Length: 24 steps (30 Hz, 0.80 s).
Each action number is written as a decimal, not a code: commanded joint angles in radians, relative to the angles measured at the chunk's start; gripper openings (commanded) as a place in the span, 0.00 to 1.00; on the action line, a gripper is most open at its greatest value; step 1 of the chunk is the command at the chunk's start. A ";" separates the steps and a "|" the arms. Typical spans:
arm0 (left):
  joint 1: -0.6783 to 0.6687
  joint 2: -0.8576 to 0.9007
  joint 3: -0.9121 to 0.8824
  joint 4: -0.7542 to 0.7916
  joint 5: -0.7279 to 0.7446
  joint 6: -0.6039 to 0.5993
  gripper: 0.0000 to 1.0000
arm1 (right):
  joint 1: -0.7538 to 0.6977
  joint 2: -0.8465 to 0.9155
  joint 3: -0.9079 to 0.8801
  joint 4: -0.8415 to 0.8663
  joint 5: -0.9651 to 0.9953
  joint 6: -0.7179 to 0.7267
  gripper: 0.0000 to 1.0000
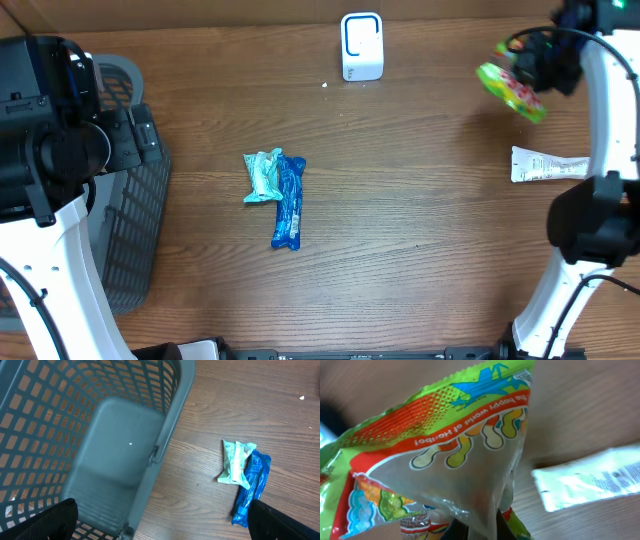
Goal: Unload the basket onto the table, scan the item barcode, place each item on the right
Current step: 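Carry the green bag right and drop it beside the white tube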
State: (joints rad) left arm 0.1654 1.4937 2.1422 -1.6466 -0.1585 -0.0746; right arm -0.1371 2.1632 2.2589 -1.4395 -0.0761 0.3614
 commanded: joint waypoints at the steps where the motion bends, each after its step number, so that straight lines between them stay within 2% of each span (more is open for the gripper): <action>1: 0.004 0.004 0.018 0.001 -0.006 0.011 1.00 | -0.063 -0.010 -0.160 0.101 0.013 0.159 0.04; 5: 0.004 0.004 0.018 0.001 -0.006 0.011 0.99 | -0.111 -0.010 -0.332 0.264 0.027 0.254 0.04; 9: 0.005 0.004 0.018 0.001 -0.006 0.011 0.99 | -0.122 -0.010 -0.412 0.351 0.045 0.263 0.04; 12: 0.005 0.004 0.018 0.001 -0.006 0.011 1.00 | -0.122 -0.010 -0.417 0.373 0.076 0.261 0.30; 14: 0.004 0.004 0.018 0.001 -0.006 0.011 0.99 | -0.122 -0.010 -0.417 0.381 0.076 0.260 0.69; 15: 0.005 0.004 0.018 0.001 -0.006 0.011 1.00 | -0.122 -0.010 -0.417 0.383 0.076 0.260 0.79; 16: 0.005 0.004 0.018 0.001 -0.006 0.011 1.00 | -0.122 -0.010 -0.417 0.383 0.075 0.260 0.82; 19: 0.005 0.004 0.018 0.001 -0.006 0.011 1.00 | -0.122 -0.013 -0.406 0.367 0.058 0.240 0.83; 24: 0.005 0.004 0.019 0.001 -0.006 0.011 1.00 | -0.113 -0.044 -0.337 0.317 -0.141 0.071 0.82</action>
State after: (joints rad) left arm 0.1654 1.4937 2.1422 -1.6466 -0.1585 -0.0746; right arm -0.2607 2.1738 1.8496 -1.1122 -0.0883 0.5411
